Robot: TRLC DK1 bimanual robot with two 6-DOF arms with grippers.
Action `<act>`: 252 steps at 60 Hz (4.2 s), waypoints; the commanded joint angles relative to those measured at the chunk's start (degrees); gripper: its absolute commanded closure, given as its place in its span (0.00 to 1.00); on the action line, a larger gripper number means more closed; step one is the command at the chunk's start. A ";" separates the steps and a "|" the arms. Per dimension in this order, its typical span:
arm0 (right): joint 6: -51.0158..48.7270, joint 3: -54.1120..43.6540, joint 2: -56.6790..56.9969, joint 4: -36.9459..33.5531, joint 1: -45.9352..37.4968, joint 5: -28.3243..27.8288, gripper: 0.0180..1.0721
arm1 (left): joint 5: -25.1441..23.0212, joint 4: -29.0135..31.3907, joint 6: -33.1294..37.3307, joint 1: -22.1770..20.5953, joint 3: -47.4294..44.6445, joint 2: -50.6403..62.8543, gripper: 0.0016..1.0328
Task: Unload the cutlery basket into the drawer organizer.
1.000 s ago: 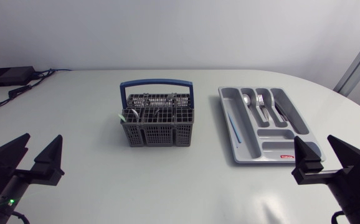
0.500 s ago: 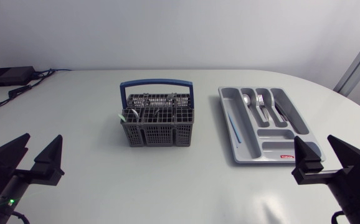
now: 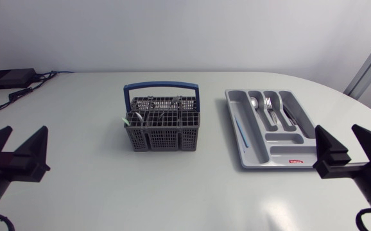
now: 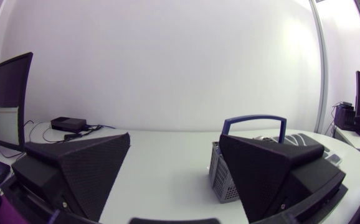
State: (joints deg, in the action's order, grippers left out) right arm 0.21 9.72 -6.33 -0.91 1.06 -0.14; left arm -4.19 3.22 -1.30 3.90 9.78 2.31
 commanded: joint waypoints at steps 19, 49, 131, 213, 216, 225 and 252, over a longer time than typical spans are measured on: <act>2.96 11.20 -19.86 -1.38 0.61 0.58 0.04 | -0.65 7.06 -2.22 -1.09 19.22 28.63 0.07; -5.13 19.29 -26.90 -18.87 7.64 0.41 0.05 | -7.15 18.05 30.30 -6.10 37.15 58.95 0.15; -24.99 16.04 -35.33 -16.06 22.93 -4.08 0.12 | -11.28 20.59 100.00 -14.80 47.17 78.38 0.52; -24.90 10.85 -36.83 -9.73 22.06 -4.08 0.12 | -8.47 17.52 105.98 -16.56 49.81 84.62 0.97; -24.90 10.85 -36.83 -9.73 22.06 -4.08 0.12 | -8.73 17.52 105.80 -16.56 50.16 84.09 0.97; -24.90 10.76 -36.83 -9.73 22.06 -4.08 0.12 | -8.91 17.69 105.63 -16.47 50.51 82.07 0.97; -24.82 10.85 -34.63 -10.96 22.58 -4.08 0.12 | -9.26 16.64 104.66 -16.12 47.88 73.02 0.97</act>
State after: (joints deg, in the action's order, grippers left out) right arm -24.08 22.00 -41.91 -11.40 23.53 -4.29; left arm -12.64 21.08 102.50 -12.45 58.24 77.95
